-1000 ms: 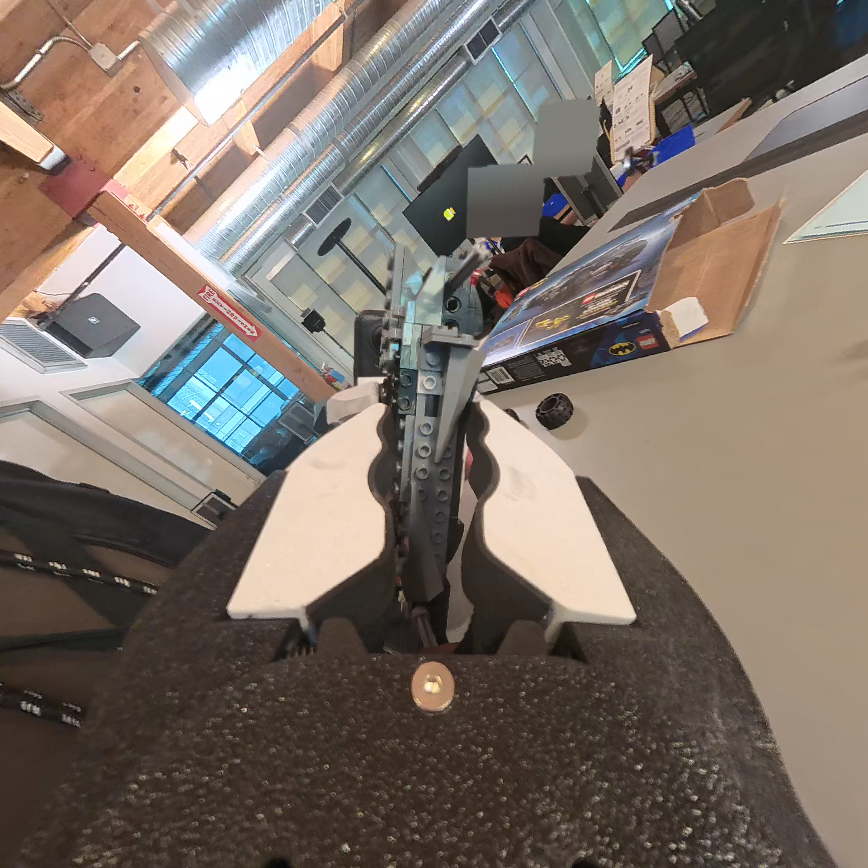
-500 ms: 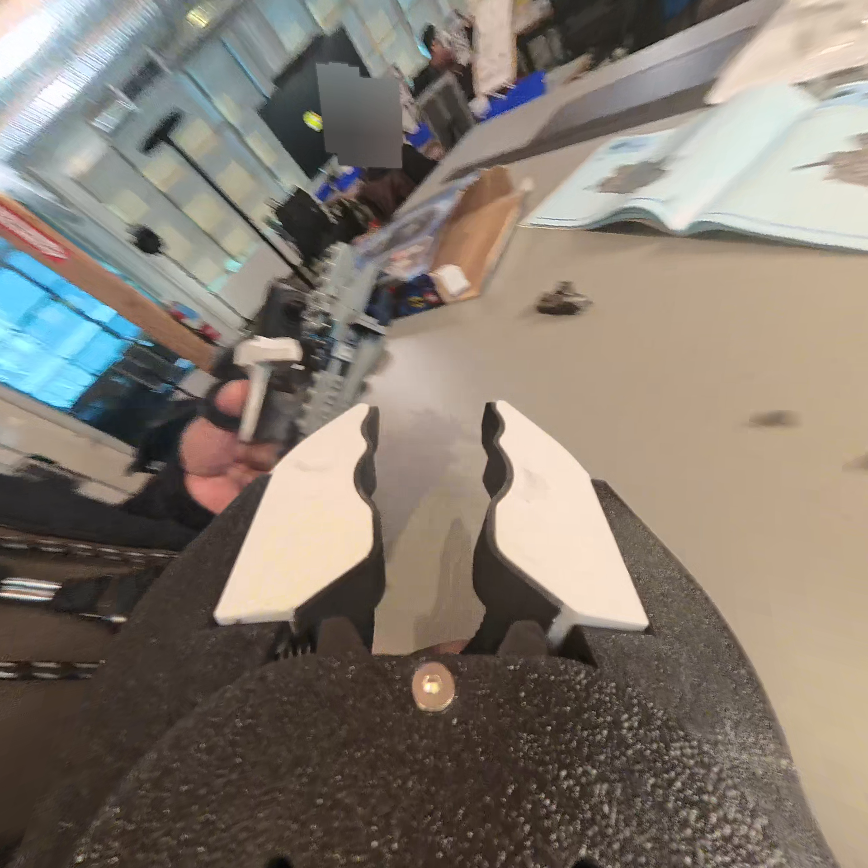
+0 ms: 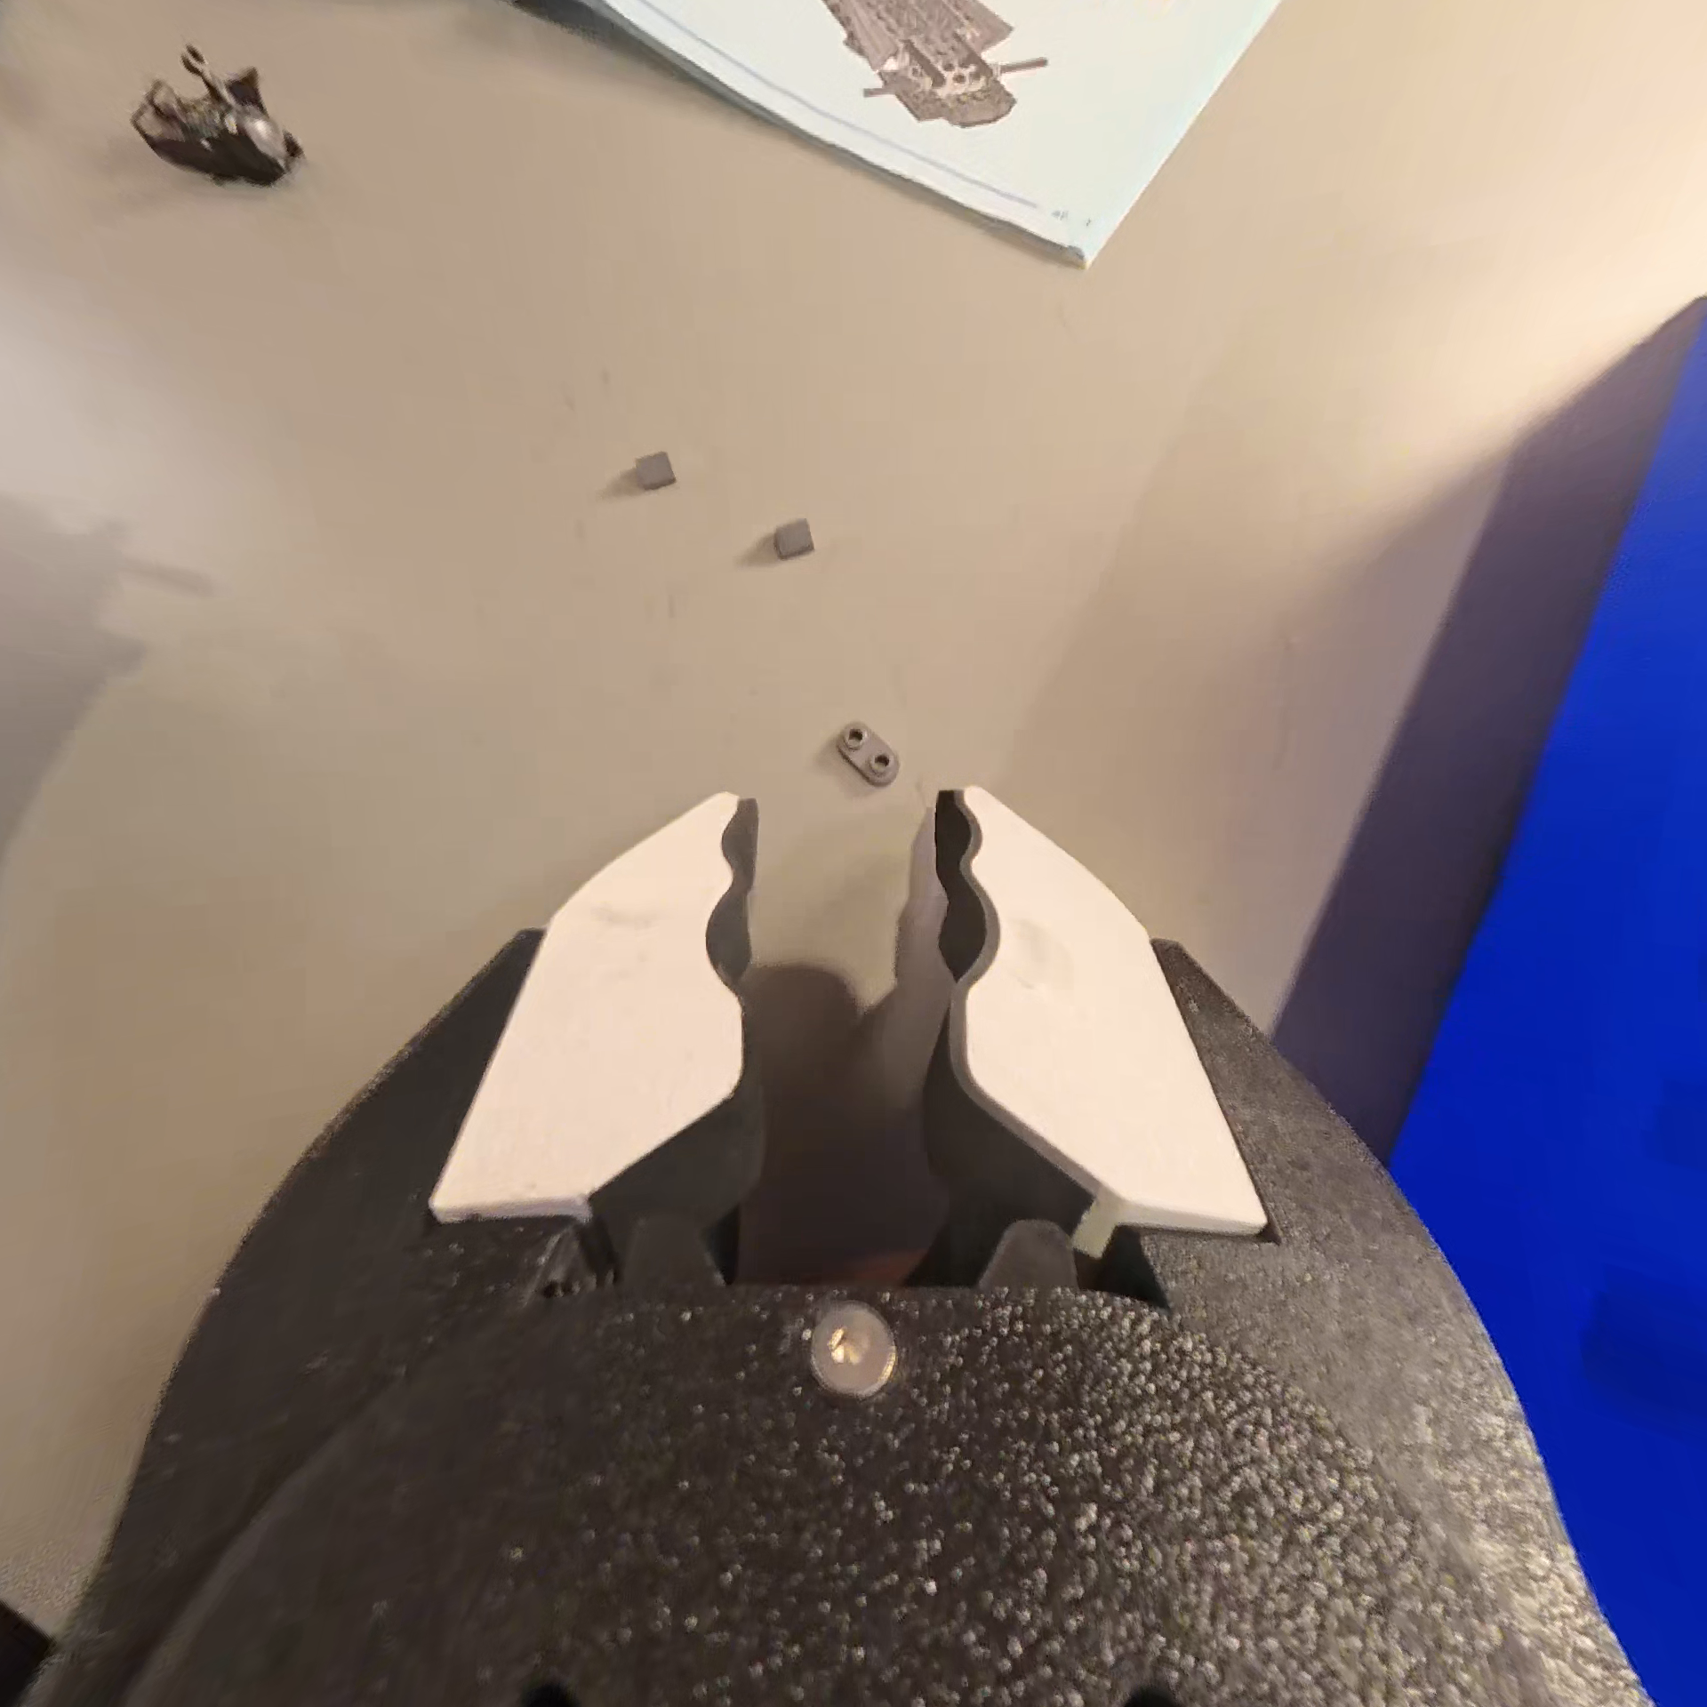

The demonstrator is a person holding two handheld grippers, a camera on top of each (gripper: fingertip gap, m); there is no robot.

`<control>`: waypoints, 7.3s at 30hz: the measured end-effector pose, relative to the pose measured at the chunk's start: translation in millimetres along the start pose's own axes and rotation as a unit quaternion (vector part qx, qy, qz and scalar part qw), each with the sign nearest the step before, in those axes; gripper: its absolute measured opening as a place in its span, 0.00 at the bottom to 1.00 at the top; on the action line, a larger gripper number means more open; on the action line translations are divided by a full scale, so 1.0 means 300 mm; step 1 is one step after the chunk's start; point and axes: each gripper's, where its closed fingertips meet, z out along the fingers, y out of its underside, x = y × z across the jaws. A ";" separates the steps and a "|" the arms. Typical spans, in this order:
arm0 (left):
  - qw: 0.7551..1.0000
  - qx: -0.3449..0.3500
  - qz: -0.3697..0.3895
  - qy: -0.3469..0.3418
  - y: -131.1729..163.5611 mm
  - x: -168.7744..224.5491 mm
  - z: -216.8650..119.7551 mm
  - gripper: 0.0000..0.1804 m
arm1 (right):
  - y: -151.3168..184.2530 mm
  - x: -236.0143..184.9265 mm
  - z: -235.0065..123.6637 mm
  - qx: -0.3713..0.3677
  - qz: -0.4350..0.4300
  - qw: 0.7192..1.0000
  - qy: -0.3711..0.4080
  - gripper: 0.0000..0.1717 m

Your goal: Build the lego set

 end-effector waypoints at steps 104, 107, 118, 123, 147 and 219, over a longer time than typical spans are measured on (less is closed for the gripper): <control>0.999 0.028 -0.019 -0.007 0.131 0.011 -0.004 0.19 | 0.006 -0.181 0.061 -0.067 -0.202 0.965 -0.154 0.12; 1.000 0.021 -0.019 -0.003 0.131 0.014 -0.015 0.19 | 0.005 -0.183 0.062 -0.071 -0.200 0.965 -0.152 0.12; 0.999 -0.013 -0.036 -0.005 0.103 0.029 -0.066 0.19 | 0.004 -0.196 0.067 -0.083 -0.173 0.970 -0.150 0.09; 0.998 -0.020 -0.054 -0.004 0.086 0.026 -0.088 0.19 | -0.003 -0.205 0.070 -0.080 -0.153 0.975 -0.141 0.09; 0.995 -0.065 -0.054 -0.057 0.073 0.040 -0.085 0.19 | -0.369 -0.760 -0.203 0.069 -0.268 0.924 -0.263 0.09; 0.991 -0.070 0.016 -0.115 0.052 -0.003 -0.086 0.19 | -0.327 -0.690 -0.087 0.027 -0.157 0.957 -0.244 0.25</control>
